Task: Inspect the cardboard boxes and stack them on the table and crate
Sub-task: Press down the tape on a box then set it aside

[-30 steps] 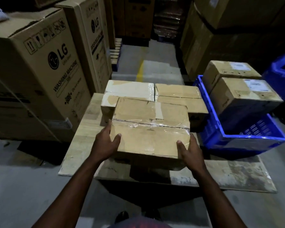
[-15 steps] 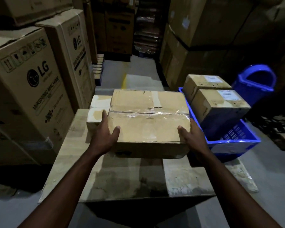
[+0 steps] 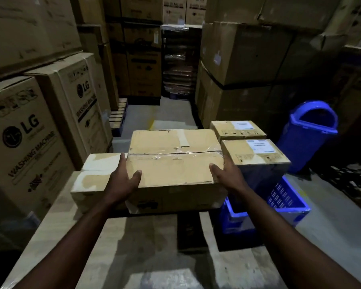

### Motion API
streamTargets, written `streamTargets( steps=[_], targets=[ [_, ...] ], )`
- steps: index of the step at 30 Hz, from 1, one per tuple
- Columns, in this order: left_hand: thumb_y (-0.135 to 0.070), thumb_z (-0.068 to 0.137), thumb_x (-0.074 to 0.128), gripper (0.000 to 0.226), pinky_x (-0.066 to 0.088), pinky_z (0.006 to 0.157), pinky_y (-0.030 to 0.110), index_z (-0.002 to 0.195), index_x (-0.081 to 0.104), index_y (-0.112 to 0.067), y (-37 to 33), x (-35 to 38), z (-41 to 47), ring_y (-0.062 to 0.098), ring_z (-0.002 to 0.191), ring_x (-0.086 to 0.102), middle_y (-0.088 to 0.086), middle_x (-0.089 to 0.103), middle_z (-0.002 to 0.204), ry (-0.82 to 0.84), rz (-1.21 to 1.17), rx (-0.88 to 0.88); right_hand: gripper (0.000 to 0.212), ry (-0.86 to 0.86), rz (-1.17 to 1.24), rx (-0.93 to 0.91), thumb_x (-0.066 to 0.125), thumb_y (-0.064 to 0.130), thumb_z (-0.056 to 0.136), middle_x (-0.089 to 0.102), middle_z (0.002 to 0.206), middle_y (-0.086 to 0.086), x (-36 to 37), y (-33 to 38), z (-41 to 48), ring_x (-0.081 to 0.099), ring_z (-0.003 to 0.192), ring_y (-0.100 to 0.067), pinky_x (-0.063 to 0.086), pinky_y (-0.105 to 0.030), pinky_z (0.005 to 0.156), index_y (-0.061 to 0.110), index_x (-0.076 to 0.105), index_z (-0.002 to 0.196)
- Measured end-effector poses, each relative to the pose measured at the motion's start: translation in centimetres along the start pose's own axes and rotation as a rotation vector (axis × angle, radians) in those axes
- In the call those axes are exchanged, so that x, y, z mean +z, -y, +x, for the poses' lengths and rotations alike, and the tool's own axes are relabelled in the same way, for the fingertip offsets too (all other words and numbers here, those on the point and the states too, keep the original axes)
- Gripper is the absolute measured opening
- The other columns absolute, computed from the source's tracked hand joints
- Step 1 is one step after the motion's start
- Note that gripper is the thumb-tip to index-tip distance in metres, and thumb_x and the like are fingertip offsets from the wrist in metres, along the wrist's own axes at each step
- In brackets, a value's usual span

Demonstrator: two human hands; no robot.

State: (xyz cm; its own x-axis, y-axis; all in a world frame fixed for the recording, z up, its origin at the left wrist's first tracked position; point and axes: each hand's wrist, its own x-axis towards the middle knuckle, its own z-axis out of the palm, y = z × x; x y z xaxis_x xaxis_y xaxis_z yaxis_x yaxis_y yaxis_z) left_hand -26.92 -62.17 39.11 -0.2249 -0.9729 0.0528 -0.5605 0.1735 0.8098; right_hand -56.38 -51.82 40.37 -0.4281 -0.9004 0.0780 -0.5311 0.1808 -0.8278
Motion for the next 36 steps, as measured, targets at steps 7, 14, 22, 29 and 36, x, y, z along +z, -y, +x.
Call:
streamTargets(
  steps=[7, 14, 22, 29, 36],
  targets=[
    [-0.029, 0.097, 0.058, 0.083, 0.037, 0.106, 0.04, 0.157, 0.004, -0.014, -3.1, 3.0, 3.2, 0.034, 0.137, 0.039, 0.016, 0.035, 0.154, -0.04, 0.013, -0.006, 0.053, 0.037, -0.097, 0.032, 0.054, 0.034, 0.099, 0.053, 0.141, -0.012, -3.0, -1.5, 6.2, 0.05, 0.127, -0.031, 0.035, -0.027, 0.088, 0.011, 0.04, 0.145],
    [-0.028, 0.098, 0.057, 0.082, 0.036, 0.107, 0.041, 0.157, 0.002, -0.017, -3.9, 4.3, 7.7, 0.034, 0.139, 0.036, 0.016, 0.031, 0.157, -0.065, -0.015, -0.036, 0.049, 0.064, -0.066, 0.027, 0.055, 0.033, 0.097, 0.057, 0.137, -0.011, -2.9, -2.1, 11.0, 0.054, 0.125, -0.03, 0.042, -0.033, 0.095, 0.013, 0.046, 0.141],
    [-0.025, 0.095, 0.059, 0.082, 0.032, 0.113, 0.044, 0.158, 0.006, -0.017, -2.3, 5.7, 12.3, 0.033, 0.143, 0.03, 0.013, 0.026, 0.159, -0.052, -0.062, -0.06, 0.048, 0.081, -0.096, 0.081, 0.055, 0.034, 0.097, 0.058, 0.137, -0.013, -1.0, -3.1, 15.2, 0.054, 0.124, -0.031, 0.038, -0.028, 0.09, 0.011, 0.049, 0.138],
    [-0.024, 0.096, 0.059, 0.08, 0.035, 0.106, 0.039, 0.157, 0.009, -0.018, 0.3, 7.7, 14.3, 0.032, 0.139, 0.036, 0.011, 0.03, 0.158, -0.017, -0.057, -0.11, 0.038, 0.109, -0.106, 0.075, 0.056, 0.027, 0.099, 0.06, 0.134, -0.011, 0.5, -4.8, 16.6, 0.054, 0.125, -0.029, 0.037, -0.026, 0.094, 0.01, 0.055, 0.133],
    [-0.029, 0.096, 0.059, 0.079, 0.036, 0.108, 0.042, 0.157, 0.01, -0.018, 1.7, 8.7, 14.7, 0.032, 0.138, 0.038, 0.011, 0.034, 0.156, -0.006, -0.052, -0.124, 0.043, 0.123, -0.104, 0.102, 0.055, 0.035, 0.098, 0.059, 0.135, -0.007, 1.4, -6.6, 17.0, 0.055, 0.125, -0.025, 0.044, -0.038, 0.103, 0.017, 0.051, 0.136]
  ],
)
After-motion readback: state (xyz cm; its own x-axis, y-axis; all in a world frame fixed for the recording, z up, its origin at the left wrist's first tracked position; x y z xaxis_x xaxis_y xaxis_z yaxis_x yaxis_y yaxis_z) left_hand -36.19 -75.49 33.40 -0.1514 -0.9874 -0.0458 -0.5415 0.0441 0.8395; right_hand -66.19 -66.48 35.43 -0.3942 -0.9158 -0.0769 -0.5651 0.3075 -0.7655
